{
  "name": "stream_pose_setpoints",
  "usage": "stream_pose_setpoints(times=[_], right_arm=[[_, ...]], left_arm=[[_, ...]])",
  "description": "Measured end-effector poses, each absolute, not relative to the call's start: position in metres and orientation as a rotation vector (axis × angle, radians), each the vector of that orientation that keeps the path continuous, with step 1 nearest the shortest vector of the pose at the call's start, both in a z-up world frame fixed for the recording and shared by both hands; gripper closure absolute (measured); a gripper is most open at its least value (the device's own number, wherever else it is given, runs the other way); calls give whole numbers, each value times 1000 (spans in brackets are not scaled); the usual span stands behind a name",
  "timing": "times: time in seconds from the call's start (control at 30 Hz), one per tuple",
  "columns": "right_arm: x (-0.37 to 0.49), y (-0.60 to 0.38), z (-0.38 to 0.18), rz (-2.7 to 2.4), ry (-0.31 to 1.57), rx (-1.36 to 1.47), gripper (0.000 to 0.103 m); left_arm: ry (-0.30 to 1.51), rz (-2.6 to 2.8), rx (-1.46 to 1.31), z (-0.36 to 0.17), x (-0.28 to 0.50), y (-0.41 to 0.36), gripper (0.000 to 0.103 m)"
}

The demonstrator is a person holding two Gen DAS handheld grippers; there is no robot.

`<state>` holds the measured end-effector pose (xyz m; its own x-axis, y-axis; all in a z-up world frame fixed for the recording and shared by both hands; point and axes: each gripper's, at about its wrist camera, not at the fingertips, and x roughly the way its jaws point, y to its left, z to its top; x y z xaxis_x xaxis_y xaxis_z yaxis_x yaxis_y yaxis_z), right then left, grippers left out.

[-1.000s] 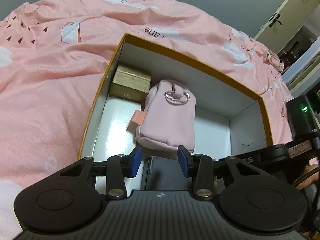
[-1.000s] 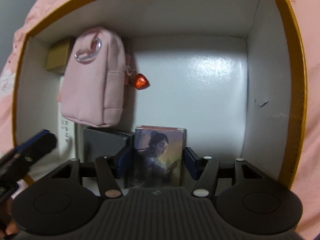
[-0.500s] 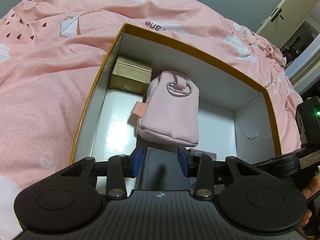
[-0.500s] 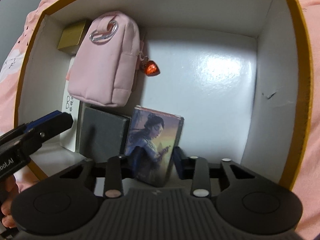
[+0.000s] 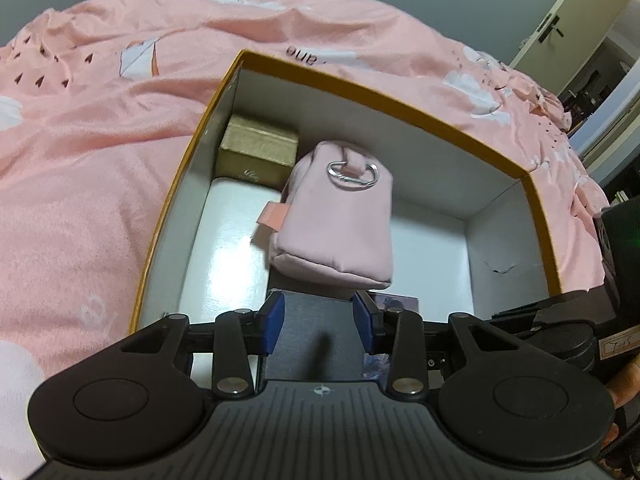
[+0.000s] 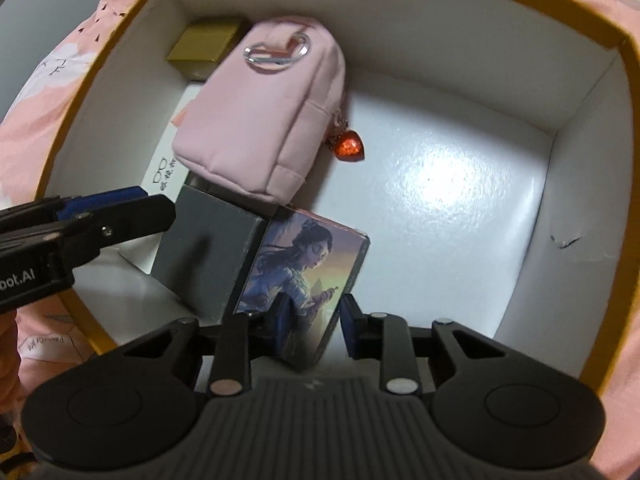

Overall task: Organize objects
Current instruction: 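Lower the painted-cover box into the box with the right gripper while the left lowers the dark box, then grasp the duck plush with the left gripper while the right grasps the white dog plush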

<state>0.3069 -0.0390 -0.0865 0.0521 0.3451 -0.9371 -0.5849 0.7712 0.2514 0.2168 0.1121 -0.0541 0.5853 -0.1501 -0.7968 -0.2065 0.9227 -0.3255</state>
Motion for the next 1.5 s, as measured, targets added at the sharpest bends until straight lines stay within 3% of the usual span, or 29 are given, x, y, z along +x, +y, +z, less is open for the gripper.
stream_pose_setpoints(times=[0.47, 0.83, 1.5], right_arm=[[241, -69, 1, 722, 912, -205, 71], [175, -115, 8, 640, 681, -178, 47], [139, -170, -24, 457, 812, -165, 46]], left_arm=[[745, -41, -306, -9, 159, 76, 56], [661, -29, -260, -9, 120, 61, 47], [868, -128, -297, -40, 91, 50, 47]])
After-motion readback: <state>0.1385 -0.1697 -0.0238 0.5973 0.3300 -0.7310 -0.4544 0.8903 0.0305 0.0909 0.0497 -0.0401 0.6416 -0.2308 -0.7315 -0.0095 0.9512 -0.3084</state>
